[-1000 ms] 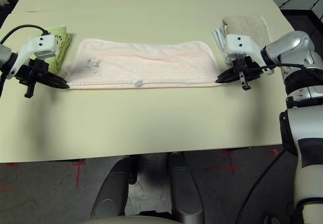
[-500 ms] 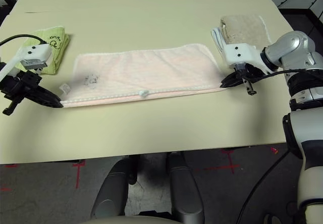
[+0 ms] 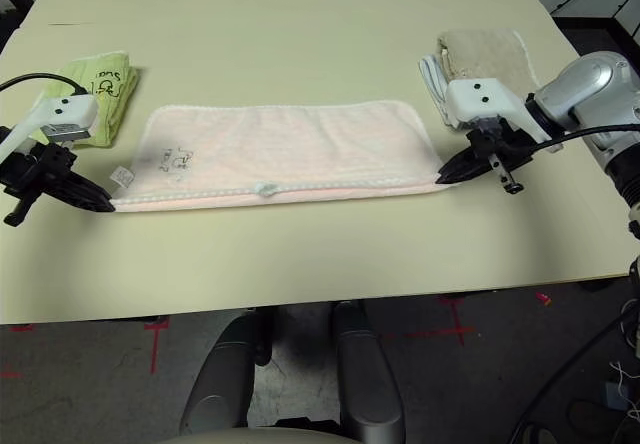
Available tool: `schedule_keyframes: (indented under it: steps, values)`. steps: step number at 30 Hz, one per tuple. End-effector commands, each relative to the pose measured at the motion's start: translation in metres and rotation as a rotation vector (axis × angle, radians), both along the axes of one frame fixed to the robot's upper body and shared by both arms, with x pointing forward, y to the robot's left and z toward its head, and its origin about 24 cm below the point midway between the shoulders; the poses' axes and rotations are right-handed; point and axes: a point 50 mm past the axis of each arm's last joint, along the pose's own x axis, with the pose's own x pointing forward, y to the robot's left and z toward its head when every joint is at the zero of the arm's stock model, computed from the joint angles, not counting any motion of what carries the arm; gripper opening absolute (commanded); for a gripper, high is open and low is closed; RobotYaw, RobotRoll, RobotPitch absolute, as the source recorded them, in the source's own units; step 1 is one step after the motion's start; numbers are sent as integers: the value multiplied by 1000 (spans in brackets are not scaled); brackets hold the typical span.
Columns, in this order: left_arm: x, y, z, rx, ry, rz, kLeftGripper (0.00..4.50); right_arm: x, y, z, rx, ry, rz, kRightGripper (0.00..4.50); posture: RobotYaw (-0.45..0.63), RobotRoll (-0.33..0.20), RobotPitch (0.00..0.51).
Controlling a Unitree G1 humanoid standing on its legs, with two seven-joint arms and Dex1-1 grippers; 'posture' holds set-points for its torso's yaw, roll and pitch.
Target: Fold the towel and set it aside.
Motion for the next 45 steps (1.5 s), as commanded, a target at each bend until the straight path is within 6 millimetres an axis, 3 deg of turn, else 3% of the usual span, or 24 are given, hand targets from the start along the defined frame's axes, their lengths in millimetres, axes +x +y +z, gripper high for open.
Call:
schedule_keyframes:
  steps: [1,11,21,33,45]
  values:
    - [-9,19,3,24,23,106,27,-2,-33,1,-127,-16,-105,0,46,0,260]
    - [20,7,34,-61,-114,149,27,16,-33,15,-129,-149,-150,0,56,0,256]
    - [51,5,51,-31,-304,226,27,38,-24,16,-59,-430,-273,0,59,0,253]
    - [65,0,42,-17,-385,287,27,59,-1,21,-48,-658,-317,0,59,0,255]
    - [78,-9,32,-5,-484,311,27,60,1,7,-98,-603,-295,0,47,0,259]
